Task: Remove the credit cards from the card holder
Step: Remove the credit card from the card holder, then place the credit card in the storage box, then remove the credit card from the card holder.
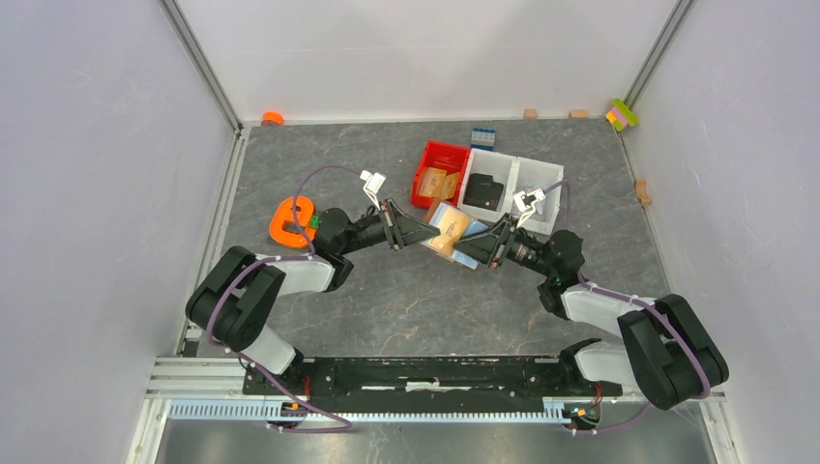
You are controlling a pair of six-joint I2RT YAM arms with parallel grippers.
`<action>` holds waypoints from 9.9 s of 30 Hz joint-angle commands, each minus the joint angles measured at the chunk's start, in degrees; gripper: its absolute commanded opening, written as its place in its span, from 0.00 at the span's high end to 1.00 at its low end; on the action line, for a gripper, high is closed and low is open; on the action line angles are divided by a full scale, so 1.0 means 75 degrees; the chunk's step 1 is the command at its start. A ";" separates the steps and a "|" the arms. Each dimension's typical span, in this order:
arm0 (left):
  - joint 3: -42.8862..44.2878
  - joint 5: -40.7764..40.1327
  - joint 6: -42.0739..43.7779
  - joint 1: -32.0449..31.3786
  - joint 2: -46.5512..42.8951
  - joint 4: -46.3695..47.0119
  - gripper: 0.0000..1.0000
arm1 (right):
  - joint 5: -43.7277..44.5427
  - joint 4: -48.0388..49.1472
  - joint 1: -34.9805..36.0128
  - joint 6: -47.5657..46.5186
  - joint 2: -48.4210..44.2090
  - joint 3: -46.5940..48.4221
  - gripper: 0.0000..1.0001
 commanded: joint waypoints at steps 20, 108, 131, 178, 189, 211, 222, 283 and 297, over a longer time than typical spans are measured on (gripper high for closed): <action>-0.0102 0.0215 -0.0169 0.0104 -0.0525 0.0595 0.82 | 0.0350 -0.0025 -0.0364 0.0057 -0.0021 -0.0207 1.00; -0.0612 -0.0106 -0.0777 0.0535 -0.0656 0.1492 0.98 | -0.0118 0.1442 -0.0183 0.0783 0.0586 -0.0210 1.00; -0.0747 -0.3513 0.1981 0.0845 -0.3402 -0.4977 0.98 | 0.0902 -0.3766 -0.0204 -0.1704 0.0761 0.1082 1.00; -0.0905 -0.5714 0.2702 0.0842 -0.5197 -0.6736 0.98 | 0.2887 -0.7520 -0.0227 -0.2065 0.6197 0.8958 0.97; -0.0899 -0.5480 0.2679 0.0844 -0.5104 -0.6679 0.98 | 0.3425 -0.7465 -0.0218 -0.2034 0.6802 0.9386 0.85; -0.0938 -0.4919 0.2537 0.0841 -0.5048 -0.6294 0.98 | 0.3734 -0.7378 0.0102 -0.3320 0.3085 0.6404 0.49; -0.0952 -0.2981 0.2285 0.0795 -0.3965 -0.4396 0.98 | 0.3350 -0.5205 0.1061 -0.3125 -0.0184 0.2552 0.26; 0.2373 -0.2744 0.3640 -0.0809 0.0088 -0.7995 0.66 | 0.2766 -0.4987 0.1559 -0.2725 0.3492 0.2946 0.91; 0.2166 -0.1675 0.3066 -0.0645 0.0304 -0.7064 0.72 | 0.2758 -0.5040 0.1558 -0.2750 0.3527 0.2975 0.91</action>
